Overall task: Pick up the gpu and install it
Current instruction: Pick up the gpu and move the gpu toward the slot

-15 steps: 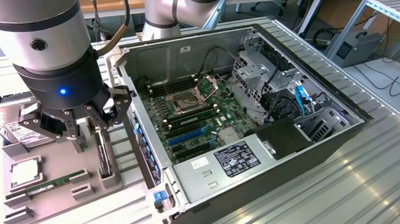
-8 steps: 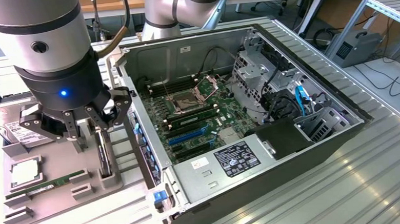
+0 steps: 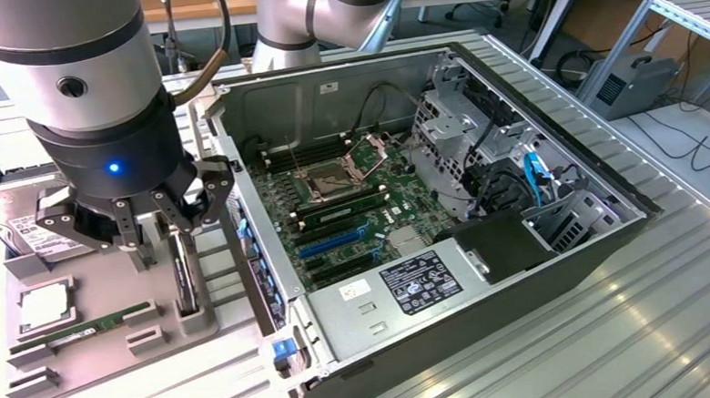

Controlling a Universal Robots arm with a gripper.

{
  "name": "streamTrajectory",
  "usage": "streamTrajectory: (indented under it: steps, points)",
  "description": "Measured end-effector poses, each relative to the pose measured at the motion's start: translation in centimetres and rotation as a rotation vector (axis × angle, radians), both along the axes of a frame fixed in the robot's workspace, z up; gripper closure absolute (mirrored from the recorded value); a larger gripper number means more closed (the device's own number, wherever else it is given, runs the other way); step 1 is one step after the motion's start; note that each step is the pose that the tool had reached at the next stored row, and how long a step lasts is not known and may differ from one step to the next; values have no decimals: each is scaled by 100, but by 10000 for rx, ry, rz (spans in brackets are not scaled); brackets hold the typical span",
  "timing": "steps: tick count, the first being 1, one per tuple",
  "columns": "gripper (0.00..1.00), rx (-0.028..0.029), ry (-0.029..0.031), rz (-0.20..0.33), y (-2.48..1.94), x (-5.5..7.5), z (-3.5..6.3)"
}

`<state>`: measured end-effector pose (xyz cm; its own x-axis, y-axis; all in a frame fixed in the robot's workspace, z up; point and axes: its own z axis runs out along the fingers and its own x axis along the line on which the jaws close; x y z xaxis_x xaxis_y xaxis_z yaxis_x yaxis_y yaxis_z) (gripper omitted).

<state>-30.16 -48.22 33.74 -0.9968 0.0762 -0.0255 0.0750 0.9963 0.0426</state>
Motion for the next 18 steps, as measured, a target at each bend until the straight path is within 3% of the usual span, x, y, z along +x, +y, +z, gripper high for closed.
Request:
streamTrajectory:
  steps: [18]
  points:
    - [58, -1, 0, 0, 0, 0, -44]
